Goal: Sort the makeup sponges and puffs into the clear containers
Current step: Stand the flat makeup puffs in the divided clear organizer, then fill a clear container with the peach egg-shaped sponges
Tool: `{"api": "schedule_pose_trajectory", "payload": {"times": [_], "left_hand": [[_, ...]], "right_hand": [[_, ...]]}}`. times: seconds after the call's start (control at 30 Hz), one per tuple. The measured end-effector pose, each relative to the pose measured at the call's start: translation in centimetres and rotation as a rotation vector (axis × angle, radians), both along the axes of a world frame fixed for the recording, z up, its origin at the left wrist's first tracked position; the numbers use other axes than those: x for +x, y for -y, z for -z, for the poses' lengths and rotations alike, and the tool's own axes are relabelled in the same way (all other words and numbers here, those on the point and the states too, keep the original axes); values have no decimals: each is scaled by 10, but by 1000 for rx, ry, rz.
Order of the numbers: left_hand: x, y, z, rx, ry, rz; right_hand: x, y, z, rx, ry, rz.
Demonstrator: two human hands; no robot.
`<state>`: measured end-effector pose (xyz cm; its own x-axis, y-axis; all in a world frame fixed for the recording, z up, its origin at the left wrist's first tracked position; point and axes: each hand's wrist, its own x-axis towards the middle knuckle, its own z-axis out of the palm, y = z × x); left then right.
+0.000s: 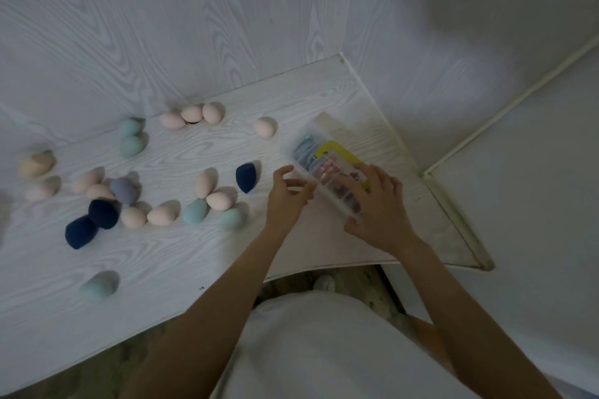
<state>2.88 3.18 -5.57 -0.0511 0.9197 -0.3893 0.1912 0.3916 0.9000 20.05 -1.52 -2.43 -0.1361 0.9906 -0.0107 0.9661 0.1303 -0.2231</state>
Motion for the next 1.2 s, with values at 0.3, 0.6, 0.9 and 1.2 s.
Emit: {"api": "schedule_pose_trajectory", "payload": {"times": [0.3, 0.6, 0.9, 1.2], "left_hand": [[-30, 5, 1, 58, -112, 81], [-154, 50, -41, 346, -810, 228], [-354, 130, -75, 228, -567, -699], [-544, 155, -67, 114, -21, -1210]], "right_hand": [[10, -9, 8, -1, 101, 97], [-125, -38, -24, -75, -143, -424], [-329, -46, -49, -223, -276, -795], [-547, -36, -60, -397, -562, -749]]}}
